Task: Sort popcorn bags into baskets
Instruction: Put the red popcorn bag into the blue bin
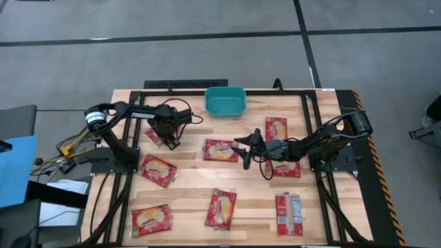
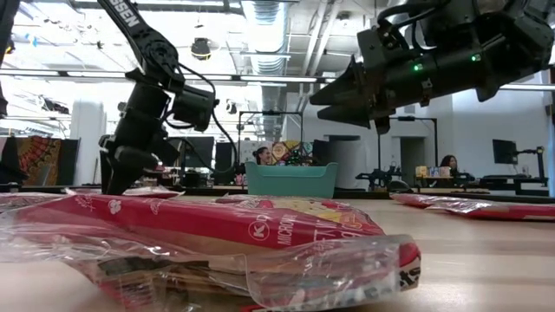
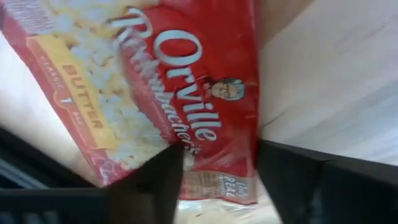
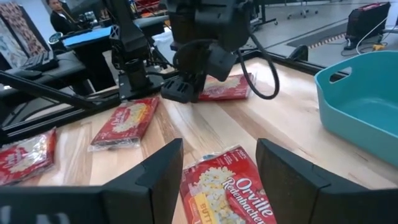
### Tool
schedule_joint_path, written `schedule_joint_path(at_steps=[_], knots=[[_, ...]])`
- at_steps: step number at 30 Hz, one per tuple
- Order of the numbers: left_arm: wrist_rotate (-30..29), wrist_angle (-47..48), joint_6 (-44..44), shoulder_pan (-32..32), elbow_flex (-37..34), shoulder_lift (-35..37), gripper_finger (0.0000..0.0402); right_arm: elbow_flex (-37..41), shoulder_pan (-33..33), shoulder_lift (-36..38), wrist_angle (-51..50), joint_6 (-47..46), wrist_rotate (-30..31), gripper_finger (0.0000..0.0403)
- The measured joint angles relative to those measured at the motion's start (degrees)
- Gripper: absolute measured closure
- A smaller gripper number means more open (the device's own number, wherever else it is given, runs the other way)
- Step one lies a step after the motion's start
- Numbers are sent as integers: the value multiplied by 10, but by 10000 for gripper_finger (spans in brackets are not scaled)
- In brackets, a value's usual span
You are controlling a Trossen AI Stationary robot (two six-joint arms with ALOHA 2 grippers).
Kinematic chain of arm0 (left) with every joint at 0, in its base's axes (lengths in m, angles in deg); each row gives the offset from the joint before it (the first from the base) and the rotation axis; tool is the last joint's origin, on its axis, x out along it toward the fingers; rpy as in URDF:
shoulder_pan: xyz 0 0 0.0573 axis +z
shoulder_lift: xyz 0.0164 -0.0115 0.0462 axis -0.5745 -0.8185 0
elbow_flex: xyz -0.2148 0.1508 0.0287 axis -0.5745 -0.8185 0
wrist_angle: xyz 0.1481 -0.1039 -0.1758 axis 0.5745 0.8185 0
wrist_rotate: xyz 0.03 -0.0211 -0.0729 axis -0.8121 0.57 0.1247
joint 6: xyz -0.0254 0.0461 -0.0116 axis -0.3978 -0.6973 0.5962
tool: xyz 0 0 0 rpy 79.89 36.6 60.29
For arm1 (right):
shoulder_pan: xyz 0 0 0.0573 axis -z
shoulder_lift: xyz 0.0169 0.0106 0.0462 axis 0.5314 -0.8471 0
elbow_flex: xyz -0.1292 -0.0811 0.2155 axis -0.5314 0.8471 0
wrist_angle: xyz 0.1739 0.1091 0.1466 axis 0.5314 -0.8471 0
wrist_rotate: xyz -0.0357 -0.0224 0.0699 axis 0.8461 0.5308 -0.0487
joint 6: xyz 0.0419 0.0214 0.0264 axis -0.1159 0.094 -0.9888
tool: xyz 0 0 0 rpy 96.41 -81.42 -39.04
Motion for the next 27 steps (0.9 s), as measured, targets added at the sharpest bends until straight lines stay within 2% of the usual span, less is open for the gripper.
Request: schedule_joint_path(at_steps=[4, 6, 11, 14, 17, 27], knots=[[12, -5, 1, 16, 3, -2, 346, 0, -7, 0, -2, 0, 0, 181], [11, -4, 5, 22, 3, -2, 382, 0, -10, 0, -2, 0, 0, 182], [6, 12, -3, 21, 9, -5, 393, 0, -11, 0, -3, 0, 0, 182], [-25, 23, 14, 6, 18, 11, 396, 0, -11, 0, -3, 0, 0, 184], [-46, 11, 40, -9, 29, 59, 396, 0, -11, 0, -2, 1, 0, 186], [-40, -78, 164, -79, 31, 230, 400, 0, 20, -1, -10, 6, -4, 179]])
